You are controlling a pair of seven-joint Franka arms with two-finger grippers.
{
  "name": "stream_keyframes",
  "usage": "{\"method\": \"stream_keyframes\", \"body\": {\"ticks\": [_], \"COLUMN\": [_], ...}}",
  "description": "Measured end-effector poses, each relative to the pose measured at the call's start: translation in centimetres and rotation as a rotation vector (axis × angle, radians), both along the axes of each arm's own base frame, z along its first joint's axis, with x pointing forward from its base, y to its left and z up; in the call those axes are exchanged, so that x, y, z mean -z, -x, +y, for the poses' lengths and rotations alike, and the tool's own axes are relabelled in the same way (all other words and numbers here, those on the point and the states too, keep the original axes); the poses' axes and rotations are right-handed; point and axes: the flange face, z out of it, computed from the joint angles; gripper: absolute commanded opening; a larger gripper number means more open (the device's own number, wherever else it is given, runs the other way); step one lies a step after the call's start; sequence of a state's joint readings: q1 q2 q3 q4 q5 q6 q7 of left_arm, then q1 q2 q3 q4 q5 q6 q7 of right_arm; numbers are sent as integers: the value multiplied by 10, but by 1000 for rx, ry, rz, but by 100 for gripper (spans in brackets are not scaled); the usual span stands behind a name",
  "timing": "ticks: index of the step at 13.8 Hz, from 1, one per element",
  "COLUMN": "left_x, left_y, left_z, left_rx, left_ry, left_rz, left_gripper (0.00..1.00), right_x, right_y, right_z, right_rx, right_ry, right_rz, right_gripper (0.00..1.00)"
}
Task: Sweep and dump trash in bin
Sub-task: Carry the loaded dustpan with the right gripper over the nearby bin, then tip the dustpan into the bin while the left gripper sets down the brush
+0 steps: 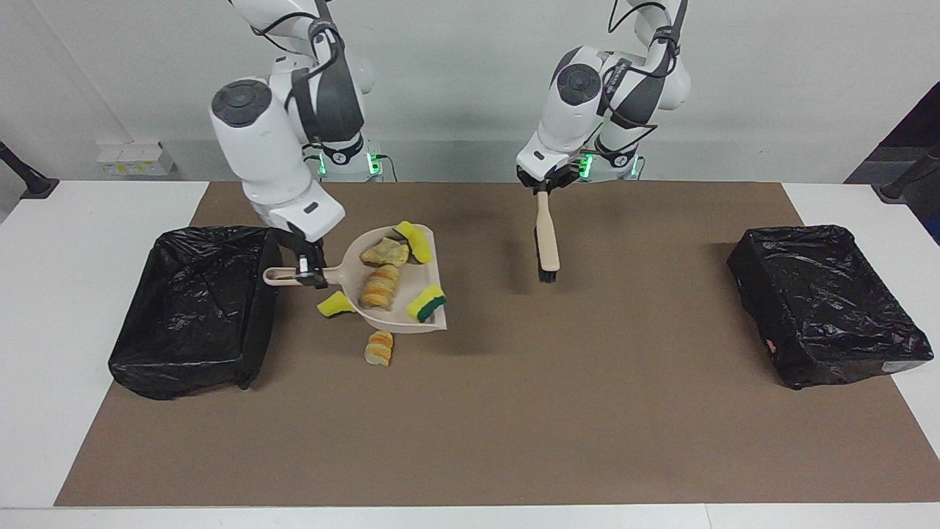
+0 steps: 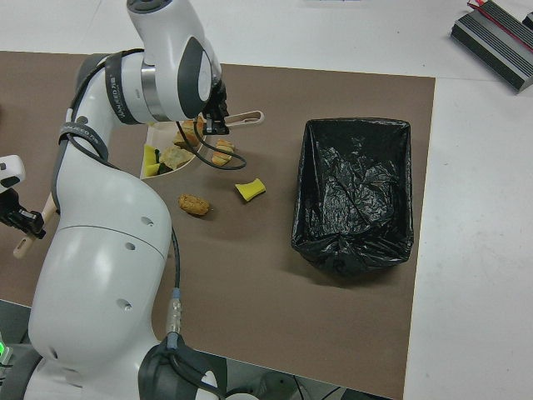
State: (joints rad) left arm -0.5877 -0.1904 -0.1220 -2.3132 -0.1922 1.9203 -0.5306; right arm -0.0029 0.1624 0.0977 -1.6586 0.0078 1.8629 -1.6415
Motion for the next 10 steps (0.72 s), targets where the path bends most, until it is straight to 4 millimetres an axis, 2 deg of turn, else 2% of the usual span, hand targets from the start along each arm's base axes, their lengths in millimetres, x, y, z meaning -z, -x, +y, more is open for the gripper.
{"method": "stream_keyframes", "body": {"ticks": [2,4,6,8,10], "left_x": [25,35,38,40,47], "left_y": [14,18,23,27,30], "left_z": [-4,-7,-14,-17,-16], "left_rx": [4,-26,-28,-29,-41], "left_ry": [2,10,14,14,10], "left_rz": [-1,8,-1,-3,-2], "left_gripper": [0,0,0,0,0], "right_x": [-1,0,1,-2,-5], "right_y": [0,7,19,34,46], "right_z": [-70,-144,-207,-256,-287], "right_rx": [-20,-28,-22,8,27], "right_ry": [-36,-45,-40,-19,61], "right_rz": [-1,-6,-13,-20,-6], "right_gripper": [0,0,0,0,0]}}
